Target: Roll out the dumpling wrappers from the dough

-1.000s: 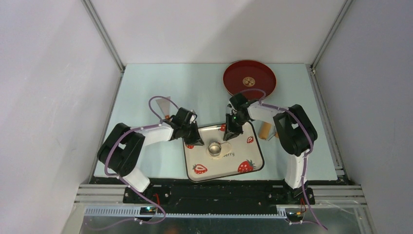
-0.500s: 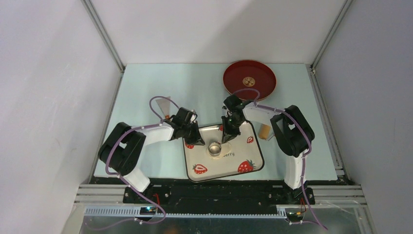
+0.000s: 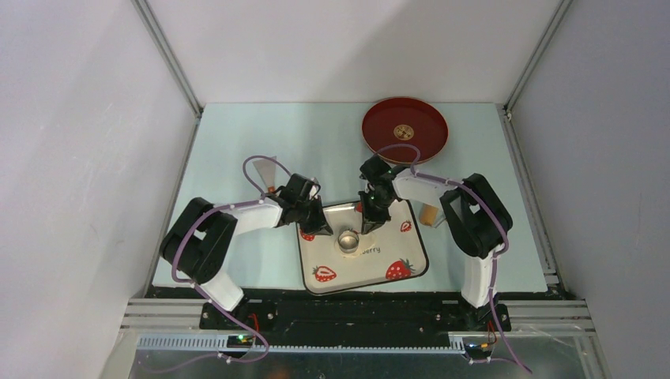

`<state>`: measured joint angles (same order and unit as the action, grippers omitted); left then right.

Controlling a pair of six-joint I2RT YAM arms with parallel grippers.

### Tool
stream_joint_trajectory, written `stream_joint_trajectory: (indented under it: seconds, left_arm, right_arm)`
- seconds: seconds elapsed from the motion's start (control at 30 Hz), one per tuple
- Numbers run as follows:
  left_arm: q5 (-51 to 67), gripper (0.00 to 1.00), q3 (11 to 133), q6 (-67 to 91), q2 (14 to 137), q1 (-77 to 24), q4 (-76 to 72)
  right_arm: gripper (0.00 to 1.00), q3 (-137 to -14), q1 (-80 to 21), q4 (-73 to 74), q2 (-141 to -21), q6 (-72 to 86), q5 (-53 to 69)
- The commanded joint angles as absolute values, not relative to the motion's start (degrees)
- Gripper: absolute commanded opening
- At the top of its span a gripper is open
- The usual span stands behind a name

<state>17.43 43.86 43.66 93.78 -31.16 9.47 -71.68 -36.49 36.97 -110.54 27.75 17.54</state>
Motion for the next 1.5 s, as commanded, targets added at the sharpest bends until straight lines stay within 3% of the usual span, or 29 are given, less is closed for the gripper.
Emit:
stream_joint_trajectory:
  seconds: [0.0, 0.5, 0.77, 0.87, 0.97, 1.03, 1.27, 1.37, 1.47]
  left_arm:
    - [9.27, 0.0, 41.3, 41.48, 97.84, -31.01, 16.39]
    - [9.22, 0.0, 41.33, 41.46, 98.0, -31.02, 16.39]
    - [9.2, 0.0, 41.39, 41.4, 97.95, -30.96, 16.42]
    - [9.15, 0.0, 41.31, 41.4, 98.02, -31.0, 16.44]
    - [9.14, 0.0, 41.29, 41.4, 97.92, -30.97, 16.39]
    - [9.14, 0.0, 41.26, 41.4, 97.96, -31.02, 16.43]
    - [9.14, 0.0, 41.29, 41.4, 97.95, -31.03, 16.4]
    - [9.14, 0.0, 41.24, 41.4, 97.91, -30.98, 16.43]
    - [9.07, 0.0, 41.29, 41.35, 97.93, -31.01, 16.44]
  right_arm:
    - [0.14, -68.41, -38.58, 43.46, -111.49, 25.66, 12.48]
    - [0.16, -65.22, -37.8, 42.93, -101.82, 26.84, 22.07]
    - [0.21, -65.22, -33.98, 42.2, -95.17, 27.84, 21.11]
    - [0.45, -65.16, -32.79, 42.42, -95.62, 27.3, 20.49]
    - [0.58, -64.34, -31.02, 40.75, -96.75, 27.26, 22.41]
    - [0.6, -61.79, -29.68, 38.02, -97.33, 27.92, 25.77]
    - [0.58, -54.55, -27.26, 29.3, -98.18, 32.25, 34.16]
    - [0.48, -52.69, -27.25, 26.86, -99.65, 33.68, 35.59]
    - [0.45, -51.38, -27.25, 23.8, -100.4, 35.09, 36.36]
